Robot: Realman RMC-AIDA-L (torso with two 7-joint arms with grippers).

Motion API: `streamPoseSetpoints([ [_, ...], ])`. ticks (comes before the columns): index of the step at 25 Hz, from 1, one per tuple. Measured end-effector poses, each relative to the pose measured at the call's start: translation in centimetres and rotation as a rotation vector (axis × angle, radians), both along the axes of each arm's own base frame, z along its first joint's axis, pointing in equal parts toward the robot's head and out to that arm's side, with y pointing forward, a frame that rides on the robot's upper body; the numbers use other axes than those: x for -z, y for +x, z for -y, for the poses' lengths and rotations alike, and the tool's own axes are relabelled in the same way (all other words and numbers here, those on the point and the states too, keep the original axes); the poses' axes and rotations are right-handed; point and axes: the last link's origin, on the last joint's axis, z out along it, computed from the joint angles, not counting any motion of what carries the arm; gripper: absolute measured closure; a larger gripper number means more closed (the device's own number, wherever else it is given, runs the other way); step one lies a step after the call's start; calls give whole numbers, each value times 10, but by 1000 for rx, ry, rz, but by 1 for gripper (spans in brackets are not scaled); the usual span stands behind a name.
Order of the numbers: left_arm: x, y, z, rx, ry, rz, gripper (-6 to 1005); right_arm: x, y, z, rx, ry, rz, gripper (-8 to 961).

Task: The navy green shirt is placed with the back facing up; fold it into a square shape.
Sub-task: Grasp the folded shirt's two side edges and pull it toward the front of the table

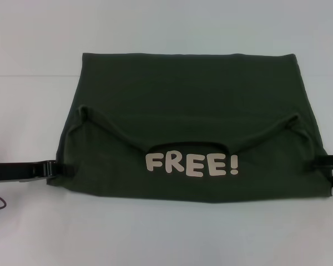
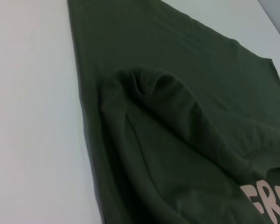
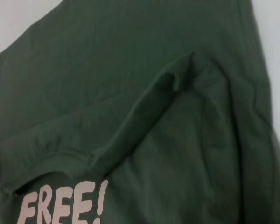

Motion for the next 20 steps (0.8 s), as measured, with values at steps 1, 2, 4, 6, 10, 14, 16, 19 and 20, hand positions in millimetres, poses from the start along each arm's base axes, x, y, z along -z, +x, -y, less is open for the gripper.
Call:
streamPoseSetpoints([
  [1, 0, 0, 0, 0, 0, 0, 957, 2, -1, -1, -2, -2, 3, 9],
  [2, 0, 0, 0, 0, 0, 0, 957, 5, -2, -1, -5, -9, 4, 9],
  [4, 0, 0, 0, 0, 0, 1, 957, 9, -4, -2, -9, -18, 8, 9],
  [6, 0, 0, 0, 0, 1, 1, 957, 12, -5, -3, -11, -24, 10, 8],
  [10, 0, 1, -1, 1, 2, 2, 957, 12, -6, -4, -9, -22, 11, 8],
  [14, 0, 1, -1, 0, 2, 2, 957, 11, -5, -4, -19, -21, 17, 62],
  [16, 0, 1, -1, 0, 2, 2, 957, 11, -5, -4, -20, -21, 18, 115],
  [19, 0, 0, -1, 0, 3, 3, 956, 10, -5, -3, -20, -21, 19, 216],
  [20, 0, 0, -1, -1, 3, 3, 956, 10, -5, -3, -20, -21, 19, 263],
])
